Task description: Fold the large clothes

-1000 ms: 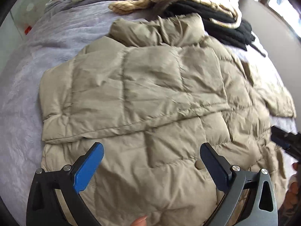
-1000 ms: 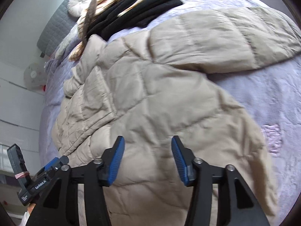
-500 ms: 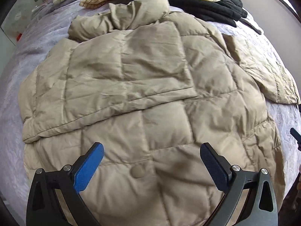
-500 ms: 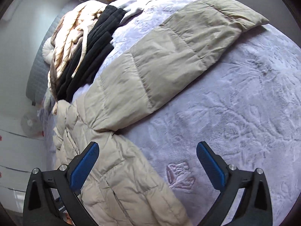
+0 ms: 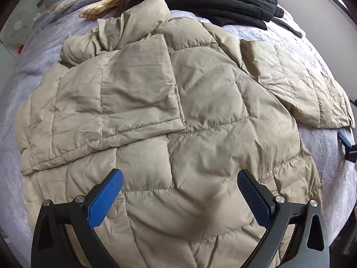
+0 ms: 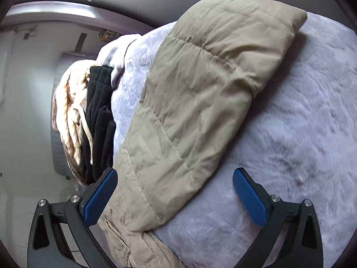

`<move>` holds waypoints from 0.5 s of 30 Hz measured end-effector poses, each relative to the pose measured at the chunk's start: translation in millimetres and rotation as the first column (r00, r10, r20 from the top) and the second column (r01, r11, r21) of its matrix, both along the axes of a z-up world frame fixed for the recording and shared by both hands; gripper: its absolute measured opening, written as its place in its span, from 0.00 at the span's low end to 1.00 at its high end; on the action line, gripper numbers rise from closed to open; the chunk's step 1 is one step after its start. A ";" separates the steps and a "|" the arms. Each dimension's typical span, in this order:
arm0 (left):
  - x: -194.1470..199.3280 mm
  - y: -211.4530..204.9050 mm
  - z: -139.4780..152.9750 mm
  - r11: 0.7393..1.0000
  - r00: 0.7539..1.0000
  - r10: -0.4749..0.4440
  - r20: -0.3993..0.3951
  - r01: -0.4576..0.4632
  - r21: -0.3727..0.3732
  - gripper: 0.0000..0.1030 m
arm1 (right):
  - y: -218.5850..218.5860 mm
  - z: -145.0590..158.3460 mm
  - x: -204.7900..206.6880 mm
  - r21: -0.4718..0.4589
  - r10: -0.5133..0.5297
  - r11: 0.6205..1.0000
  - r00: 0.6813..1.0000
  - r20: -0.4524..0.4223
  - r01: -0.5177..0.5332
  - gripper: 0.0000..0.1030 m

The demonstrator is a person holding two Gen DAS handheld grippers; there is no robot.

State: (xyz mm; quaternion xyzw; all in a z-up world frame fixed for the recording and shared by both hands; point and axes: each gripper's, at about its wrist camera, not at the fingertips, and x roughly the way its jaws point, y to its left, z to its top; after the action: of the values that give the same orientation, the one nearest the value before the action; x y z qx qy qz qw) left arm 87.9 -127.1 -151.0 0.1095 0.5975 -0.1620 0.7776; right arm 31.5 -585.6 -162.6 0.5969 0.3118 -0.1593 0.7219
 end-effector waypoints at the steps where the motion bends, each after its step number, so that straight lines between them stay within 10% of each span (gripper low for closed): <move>1: 0.8 -1.8 -0.4 1.000 1.000 0.003 -0.005 -0.003 -0.003 0.99 | -5.1 -3.5 3.4 0.021 -0.017 1.000 1.000 0.014 0.017 1.00; 6: 8.3 -3.1 -1.6 0.999 0.999 0.046 -0.021 -0.046 0.005 0.99 | -23.4 -19.9 17.8 0.193 -0.136 0.975 0.984 0.112 0.113 0.94; 8: 10.3 -0.9 -0.2 0.998 0.998 0.058 -0.021 -0.058 0.009 0.99 | -25.1 -30.3 27.5 0.277 -0.134 0.956 0.984 0.118 0.097 0.37; 10: 13.7 0.1 0.4 0.997 0.997 0.076 -0.019 -0.075 0.017 0.99 | -23.0 -38.5 34.5 0.324 -0.125 0.943 0.985 0.117 0.081 0.11; 15: 18.7 20.9 8.0 0.994 0.994 0.107 -0.002 -0.107 0.030 0.99 | -6.5 -20.0 55.7 0.280 -0.072 0.960 0.978 0.197 0.014 0.10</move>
State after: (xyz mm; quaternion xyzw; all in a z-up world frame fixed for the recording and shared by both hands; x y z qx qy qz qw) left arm 106.5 -106.2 -143.0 0.0887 0.6063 -0.1111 0.7824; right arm 87.2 -592.0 -182.5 0.7120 0.2418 -0.0674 0.6558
